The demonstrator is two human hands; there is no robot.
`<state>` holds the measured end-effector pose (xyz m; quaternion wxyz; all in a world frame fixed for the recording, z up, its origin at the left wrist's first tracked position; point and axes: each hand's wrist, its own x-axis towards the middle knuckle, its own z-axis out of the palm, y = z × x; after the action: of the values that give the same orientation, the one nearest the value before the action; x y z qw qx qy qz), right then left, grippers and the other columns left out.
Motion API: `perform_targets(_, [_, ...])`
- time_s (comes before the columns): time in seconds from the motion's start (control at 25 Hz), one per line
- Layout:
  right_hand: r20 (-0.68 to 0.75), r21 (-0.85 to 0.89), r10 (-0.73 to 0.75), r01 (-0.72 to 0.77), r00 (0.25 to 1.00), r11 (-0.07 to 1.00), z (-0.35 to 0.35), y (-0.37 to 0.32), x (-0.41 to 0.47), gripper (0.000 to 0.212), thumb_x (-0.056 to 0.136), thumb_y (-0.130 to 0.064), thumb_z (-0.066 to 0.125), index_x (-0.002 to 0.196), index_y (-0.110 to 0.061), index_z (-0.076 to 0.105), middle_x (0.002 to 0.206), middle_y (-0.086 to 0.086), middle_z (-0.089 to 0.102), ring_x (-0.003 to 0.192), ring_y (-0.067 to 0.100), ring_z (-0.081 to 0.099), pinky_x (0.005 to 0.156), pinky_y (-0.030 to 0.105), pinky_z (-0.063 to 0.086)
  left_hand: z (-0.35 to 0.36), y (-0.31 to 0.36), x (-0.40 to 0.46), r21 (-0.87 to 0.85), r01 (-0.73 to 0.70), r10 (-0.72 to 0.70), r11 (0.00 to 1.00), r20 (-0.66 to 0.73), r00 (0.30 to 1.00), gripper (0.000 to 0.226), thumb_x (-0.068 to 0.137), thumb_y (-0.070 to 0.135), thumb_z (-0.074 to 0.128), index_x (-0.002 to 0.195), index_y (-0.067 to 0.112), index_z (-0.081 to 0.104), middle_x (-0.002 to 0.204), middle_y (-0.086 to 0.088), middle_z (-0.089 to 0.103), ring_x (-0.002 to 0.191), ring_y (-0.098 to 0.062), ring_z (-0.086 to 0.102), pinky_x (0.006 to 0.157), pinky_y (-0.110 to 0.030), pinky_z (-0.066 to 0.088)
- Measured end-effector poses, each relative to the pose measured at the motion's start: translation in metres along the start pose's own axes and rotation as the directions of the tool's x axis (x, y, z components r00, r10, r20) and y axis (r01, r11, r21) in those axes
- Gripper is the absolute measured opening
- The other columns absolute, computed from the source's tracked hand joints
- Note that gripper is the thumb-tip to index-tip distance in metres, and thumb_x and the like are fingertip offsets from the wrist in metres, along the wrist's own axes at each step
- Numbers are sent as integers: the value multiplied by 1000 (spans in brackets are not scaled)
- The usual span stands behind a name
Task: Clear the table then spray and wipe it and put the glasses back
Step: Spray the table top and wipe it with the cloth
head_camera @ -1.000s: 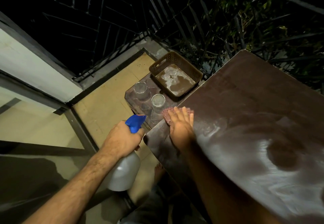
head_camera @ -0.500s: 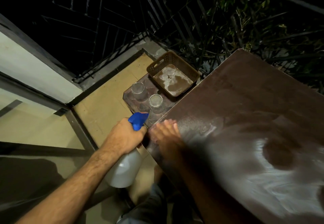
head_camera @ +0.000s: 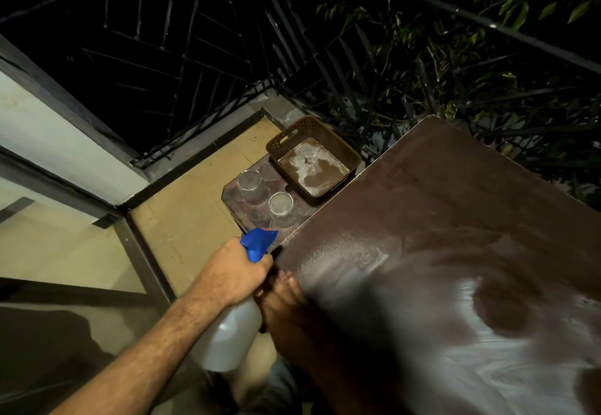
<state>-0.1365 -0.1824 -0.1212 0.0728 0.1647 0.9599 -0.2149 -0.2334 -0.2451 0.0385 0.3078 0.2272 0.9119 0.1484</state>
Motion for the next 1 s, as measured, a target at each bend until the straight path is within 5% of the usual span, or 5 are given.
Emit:
perform_targets(0.16, [-128, -115, -64, 49, 990, 992, -21, 4, 4, 63, 89, -33, 21, 141, -10, 48, 153, 12, 36, 146, 33, 14, 119, 47, 2, 1, -1, -1, 2, 9, -9, 1000, 18, 1000, 23, 84, 36, 60, 80, 14, 66, 63, -5, 72, 66, -24, 72, 71, -43, 59])
perform_targets(0.32, [-193, -40, 102, -111, 976, 993, -29, 45, 21, 60, 90, -18, 51, 149, -21, 36, 159, 5, 26, 149, 30, 8, 119, 52, -6, 4, 1, -2, 1, 25, -25, 1000, 3, 1000, 20, 88, 34, 61, 87, 15, 65, 60, -4, 75, 71, -23, 75, 79, -41, 59])
perform_targets(0.68, [-59, -470, -150, 105, 987, 876, 40, 64, -33, 30, 97, -22, 49, 122, -11, 61, 125, 12, 62, 140, 48, 21, 116, 55, 22, 30, 40, -12, 46, -79, 77, 996, 33, 996, 26, 91, 32, 64, 85, 7, 63, 76, -12, 69, 77, -32, 67, 66, -36, 51])
perform_targets(0.8, [-152, -240, -58, 21, 987, 971, 1, 92, -47, 45, 91, -24, 36, 126, -21, 64, 134, 4, 60, 134, 31, 45, 115, 52, 18, 39, 52, -15, 63, -113, 111, 992, 24, 993, 27, 91, 31, 65, 89, 4, 65, 78, -13, 72, 78, -32, 69, 69, -38, 53])
perform_targets(1.0, [-255, -30, 311, -329, 916, 944, -63, 149, -61, 63, 89, -16, 51, 149, -25, 35, 158, 1, 29, 147, 29, 17, 117, 45, -7, 44, 64, -14, 55, -170, 167, 984, 60, 984, 25, 91, 29, 62, 85, 6, 66, 60, -6, 74, 69, -25, 72, 70, -35, 55])
